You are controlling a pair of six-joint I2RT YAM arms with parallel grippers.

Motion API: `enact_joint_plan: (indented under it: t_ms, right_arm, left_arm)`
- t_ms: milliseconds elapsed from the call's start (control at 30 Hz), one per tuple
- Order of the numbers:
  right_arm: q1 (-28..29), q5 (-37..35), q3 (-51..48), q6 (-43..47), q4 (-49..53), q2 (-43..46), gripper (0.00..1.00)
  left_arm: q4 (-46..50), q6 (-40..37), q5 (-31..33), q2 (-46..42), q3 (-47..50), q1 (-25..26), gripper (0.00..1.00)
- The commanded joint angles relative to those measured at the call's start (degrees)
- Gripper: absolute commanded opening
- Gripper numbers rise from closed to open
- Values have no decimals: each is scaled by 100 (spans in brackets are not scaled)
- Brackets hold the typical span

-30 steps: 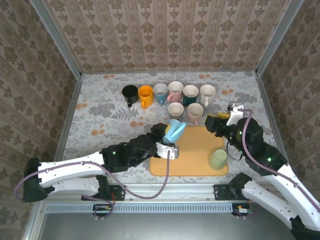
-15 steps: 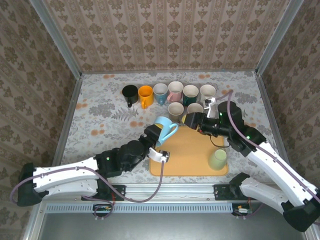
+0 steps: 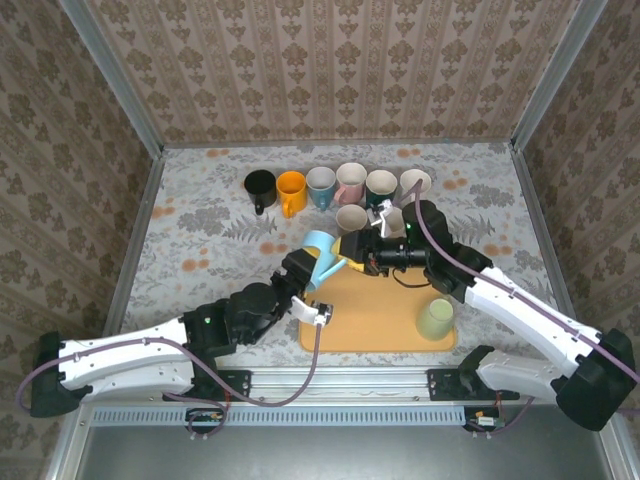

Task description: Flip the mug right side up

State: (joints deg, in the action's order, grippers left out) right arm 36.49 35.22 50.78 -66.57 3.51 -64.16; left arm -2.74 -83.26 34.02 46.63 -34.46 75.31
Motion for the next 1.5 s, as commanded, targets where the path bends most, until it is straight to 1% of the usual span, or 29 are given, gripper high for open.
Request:
enact_joint_plan:
  t_ms: [0, 33, 133, 200, 267, 367, 400, 433, 467, 500, 567, 667, 767, 833, 900, 967, 1067, 1133, 1233, 1300, 1333, 1400, 1467]
  right_arm:
    - [86, 231, -72, -185, -458, -60, 35]
    - [95, 235, -90, -198, -493, -54, 31]
    - [96, 157, -127, -176, -503, 36, 19]
    - [94, 87, -164, -178, -496, 150, 12]
    - [95, 31, -166, -173, -468, 268, 7]
    - [82, -72, -165, -160, -407, 482, 4]
    - [77, -143, -157, -132, -365, 577, 3]
    - [73, -212, -144, -85, -318, 666, 3]
    - [69, -309, -116, -3, -216, 770, 2]
    - [56, -412, -69, 124, -81, 883, 0]
    - [42, -686, 97, 524, 279, 1095, 0]
    - [47, -1391, 431, 1338, 1032, 1376, 0]
    - [42, -1962, 672, 2137, 1381, 1492, 0]
    - [58, -2275, 785, 2556, 1443, 1432, 0]
    - [94, -2400, 911, 2937, 1393, 1257, 0]
    - [203, -2590, 1037, 3323, 1368, 1015, 0]
    - [454, -3141, 1205, 3826, 1325, 584, 0]
    - [603, -3540, 1250, 4045, 1202, 353, 0]
    - [778, -4199, 1183, 4355, 799, 115, 0]
    - [877, -4483, 1082, 4520, 425, -22, 0]
    - [923, -4553, 1017, 4601, 232, -132, 0]
    - [1001, -4573, 966, 4776, -24, -440, 0]
    - [1109, -4693, 988, 4900, -248, -767, 0]
  left_arm:
    - [-770, -78, 26, -145, -55, 9, 28]
    - [-756, -87, 26, -151, -51, 3, 29]
    - [-556, -135, 54, -162, -5, -1, 37]
    - [-446, -91, 73, -170, 2, 7, 46]
    - [-279, -13, 112, -181, -18, 2, 58]
    - [129, 205, 166, -193, -69, -7, 75]
    - [357, 360, 138, -219, -102, -7, 83]
    - [620, 524, 60, -252, -121, -13, 98]
    - [828, 659, 6, -290, -106, -16, 100]
    - [951, 788, -5, -310, -67, -17, 100]
    - [1288, 1170, -18, -343, -64, -16, 100]
    - [1998, 2136, -162, -352, -265, -47, 100]
    - [3034, 3302, -760, -233, -604, -78, 100]
    - [3725, 4284, -1267, 17, -975, -82, 100]
    - [4233, 5331, -1711, 379, -1350, -102, 100]
    - [4542, 6069, -2016, 662, -1634, -133, 100]
    - [4864, 6775, -2749, 847, -1896, -200, 100]
    - [4789, 7109, -3169, 694, -1959, -205, 100]
    - [4202, 7423, -3755, -96, -1703, -223, 100]
    - [3685, 7617, -3794, -752, -1442, -248, 100]
    - [3399, 7743, -3715, -1110, -1302, -282, 100]
    - [2756, 8015, -3289, -1608, -1000, -332, 100]
    - [2355, 8280, -2456, -1908, -748, -341, 100]
